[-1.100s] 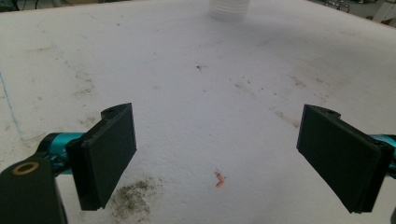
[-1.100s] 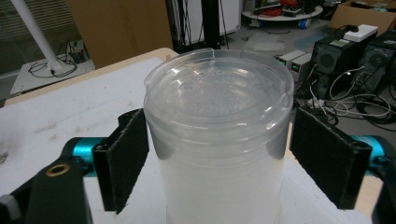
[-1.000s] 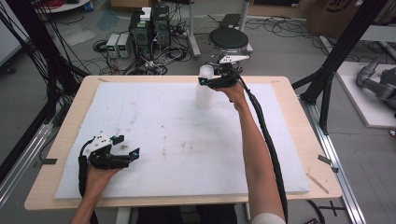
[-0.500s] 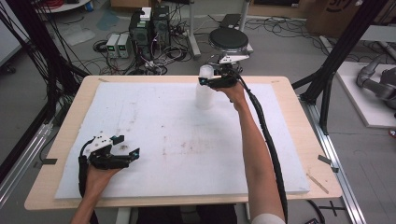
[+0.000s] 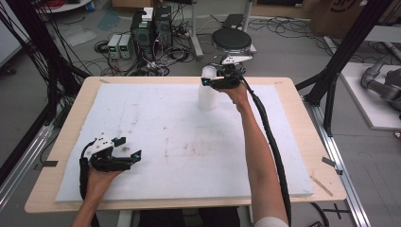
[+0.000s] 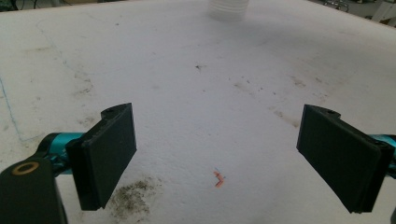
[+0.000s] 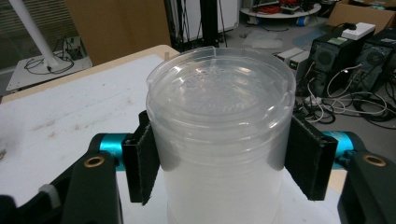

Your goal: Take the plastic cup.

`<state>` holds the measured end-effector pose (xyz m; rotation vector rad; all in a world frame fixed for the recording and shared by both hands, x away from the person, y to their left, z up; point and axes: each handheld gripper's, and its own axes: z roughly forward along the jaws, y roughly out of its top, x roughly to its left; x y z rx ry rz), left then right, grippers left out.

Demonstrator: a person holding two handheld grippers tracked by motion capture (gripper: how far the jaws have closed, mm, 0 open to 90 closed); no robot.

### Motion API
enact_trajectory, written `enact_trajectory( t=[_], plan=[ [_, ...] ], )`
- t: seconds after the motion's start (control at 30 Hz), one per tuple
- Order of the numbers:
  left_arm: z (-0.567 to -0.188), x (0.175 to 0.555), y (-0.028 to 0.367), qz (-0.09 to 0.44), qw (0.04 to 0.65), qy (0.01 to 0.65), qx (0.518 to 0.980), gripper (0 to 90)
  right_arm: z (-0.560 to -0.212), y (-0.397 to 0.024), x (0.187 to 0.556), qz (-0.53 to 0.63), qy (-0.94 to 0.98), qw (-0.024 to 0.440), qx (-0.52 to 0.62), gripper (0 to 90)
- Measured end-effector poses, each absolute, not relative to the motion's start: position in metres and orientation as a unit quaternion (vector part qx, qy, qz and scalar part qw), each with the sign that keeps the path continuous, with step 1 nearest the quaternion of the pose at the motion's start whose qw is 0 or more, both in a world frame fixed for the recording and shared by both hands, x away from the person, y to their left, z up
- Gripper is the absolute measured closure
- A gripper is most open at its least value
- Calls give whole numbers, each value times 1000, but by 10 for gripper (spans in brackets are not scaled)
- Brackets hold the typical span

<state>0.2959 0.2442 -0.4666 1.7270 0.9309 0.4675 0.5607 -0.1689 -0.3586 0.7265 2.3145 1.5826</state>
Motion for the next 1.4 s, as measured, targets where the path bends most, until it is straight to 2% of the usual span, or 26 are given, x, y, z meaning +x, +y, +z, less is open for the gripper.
enact_trajectory(
  t=[0.53,0.83,1.4],
  plan=[
    [-467,296,244,195,532,390,726,118,-351,-170,558,547,788,134,250,354],
    [-467,296,244,196,531,390,726,118,-330,-171,556,555,781,150,245,355],
    [-467,297,244,194,530,390,728,118,-288,-170,553,564,774,152,243,360]
  ],
)
